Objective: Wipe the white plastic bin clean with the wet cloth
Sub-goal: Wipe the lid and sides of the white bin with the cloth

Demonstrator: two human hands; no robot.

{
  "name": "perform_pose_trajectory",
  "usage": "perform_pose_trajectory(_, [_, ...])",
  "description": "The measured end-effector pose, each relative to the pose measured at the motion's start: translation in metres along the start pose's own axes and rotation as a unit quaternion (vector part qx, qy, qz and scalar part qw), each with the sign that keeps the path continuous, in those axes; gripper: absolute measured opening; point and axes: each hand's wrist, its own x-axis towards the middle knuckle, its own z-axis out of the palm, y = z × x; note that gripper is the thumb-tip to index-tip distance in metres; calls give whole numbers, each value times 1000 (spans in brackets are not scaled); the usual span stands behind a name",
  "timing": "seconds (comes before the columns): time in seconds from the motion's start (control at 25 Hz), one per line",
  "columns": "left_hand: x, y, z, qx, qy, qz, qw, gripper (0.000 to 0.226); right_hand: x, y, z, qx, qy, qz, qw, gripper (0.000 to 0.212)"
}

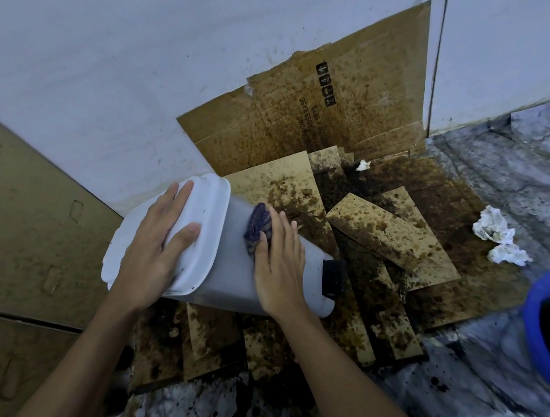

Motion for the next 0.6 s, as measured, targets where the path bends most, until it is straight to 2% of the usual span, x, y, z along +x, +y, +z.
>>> perform_pose_trajectory(0.32, [-2, -7, -6, -17, 10, -14, 1000, 58, 4, 59, -3, -20, 32, 69, 997, 56])
perform_pose_trajectory(0.48, [-1, -5, -5, -20, 8, -13, 1000, 57, 3, 43, -3, -8, 20, 73, 997, 56])
perform_pose_trajectory(0.6, [-3, -3, -5, -22, 6, -8, 1000, 57, 1, 8, 0, -4, -3, 23, 1000, 53])
